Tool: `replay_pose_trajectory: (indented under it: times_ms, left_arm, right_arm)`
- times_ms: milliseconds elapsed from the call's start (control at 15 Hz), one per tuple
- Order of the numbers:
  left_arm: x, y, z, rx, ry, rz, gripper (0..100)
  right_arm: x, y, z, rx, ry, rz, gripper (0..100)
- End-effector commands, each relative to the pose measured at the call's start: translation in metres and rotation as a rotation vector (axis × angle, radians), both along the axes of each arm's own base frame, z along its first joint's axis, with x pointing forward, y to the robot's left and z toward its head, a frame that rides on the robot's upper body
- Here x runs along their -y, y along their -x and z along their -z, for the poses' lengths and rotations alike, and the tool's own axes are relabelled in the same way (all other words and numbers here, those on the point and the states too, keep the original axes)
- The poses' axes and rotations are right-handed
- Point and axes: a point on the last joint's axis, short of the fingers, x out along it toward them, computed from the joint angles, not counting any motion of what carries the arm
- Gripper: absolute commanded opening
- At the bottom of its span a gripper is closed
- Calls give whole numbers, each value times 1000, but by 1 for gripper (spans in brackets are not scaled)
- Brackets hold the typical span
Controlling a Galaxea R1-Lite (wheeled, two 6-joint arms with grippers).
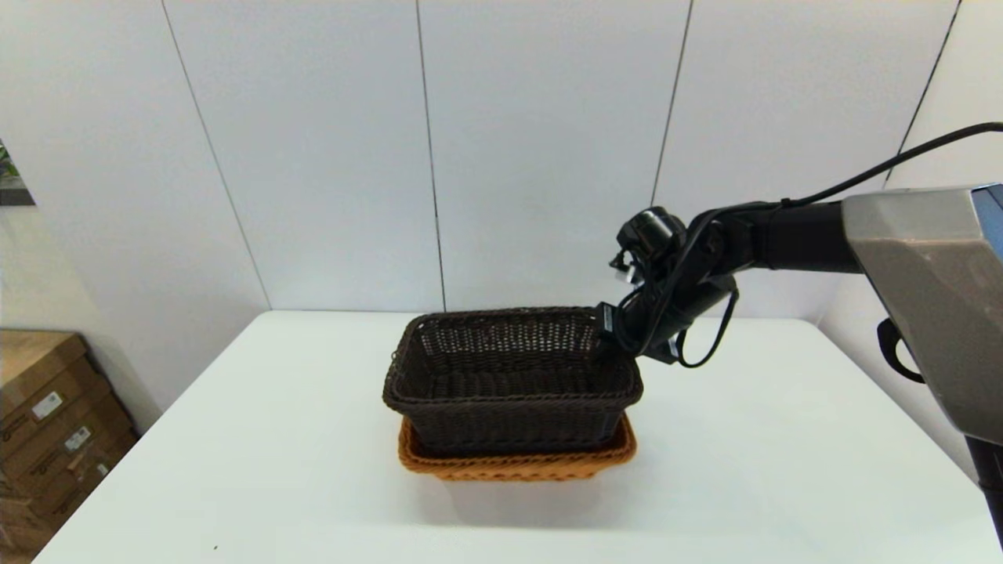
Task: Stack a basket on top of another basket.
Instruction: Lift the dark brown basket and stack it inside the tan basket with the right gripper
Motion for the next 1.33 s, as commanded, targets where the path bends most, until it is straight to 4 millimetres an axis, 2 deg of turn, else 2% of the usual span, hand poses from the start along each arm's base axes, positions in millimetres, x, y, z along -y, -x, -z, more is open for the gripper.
replay_pose_trajectory:
  times_ms: [67,533,733,1333]
  left_arm:
    - [0,0,0,0,0,0,100]
    - [0,0,0,0,0,0,100]
    - [0,0,0,0,0,0,100]
    - [0,0,0,0,0,0,100]
  right_arm:
    - [0,1,0,-10,-13,-4,0]
    - [0,3,-6,43,-34,-10,0]
    - [0,3,-3,93,-53,-11,0]
    - [4,10,4,62,-40,-7,0]
